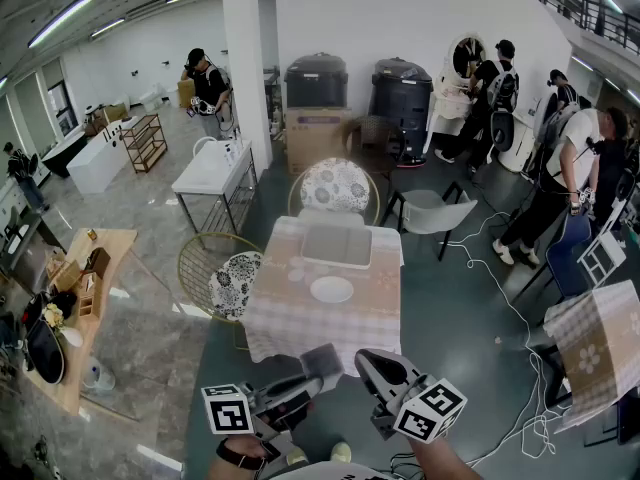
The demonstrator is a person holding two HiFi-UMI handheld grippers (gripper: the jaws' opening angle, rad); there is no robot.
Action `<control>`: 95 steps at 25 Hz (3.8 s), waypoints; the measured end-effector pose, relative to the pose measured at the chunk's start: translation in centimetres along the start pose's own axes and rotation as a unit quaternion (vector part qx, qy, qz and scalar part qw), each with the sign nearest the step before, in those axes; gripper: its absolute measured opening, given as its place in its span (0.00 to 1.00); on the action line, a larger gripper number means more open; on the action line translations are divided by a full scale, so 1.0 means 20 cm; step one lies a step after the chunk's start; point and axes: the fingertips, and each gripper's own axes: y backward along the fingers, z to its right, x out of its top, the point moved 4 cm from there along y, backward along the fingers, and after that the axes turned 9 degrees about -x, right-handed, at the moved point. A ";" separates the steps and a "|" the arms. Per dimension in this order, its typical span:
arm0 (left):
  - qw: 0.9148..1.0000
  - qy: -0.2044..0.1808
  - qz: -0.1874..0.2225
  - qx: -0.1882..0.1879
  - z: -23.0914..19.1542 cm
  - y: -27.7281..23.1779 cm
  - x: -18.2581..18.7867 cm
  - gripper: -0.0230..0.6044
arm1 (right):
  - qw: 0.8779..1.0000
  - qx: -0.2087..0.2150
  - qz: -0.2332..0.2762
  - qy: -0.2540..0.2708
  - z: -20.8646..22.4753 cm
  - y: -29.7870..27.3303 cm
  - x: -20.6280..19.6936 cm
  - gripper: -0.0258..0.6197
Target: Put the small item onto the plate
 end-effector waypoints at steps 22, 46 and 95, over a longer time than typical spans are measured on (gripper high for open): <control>1.000 0.002 0.001 0.019 -0.13 -0.12 -0.04 0.13 | 0.998 0.022 0.031 -0.052 0.16 0.12 0.02 0.06; 0.998 0.003 -0.053 0.029 -0.66 -0.28 0.43 0.13 | 0.998 -0.020 0.023 -0.054 0.48 -0.45 0.10 0.06; 0.967 0.140 -0.172 0.122 -2.69 -0.44 0.41 0.14 | 0.987 -0.112 -0.044 -0.102 1.63 -1.41 -0.66 0.06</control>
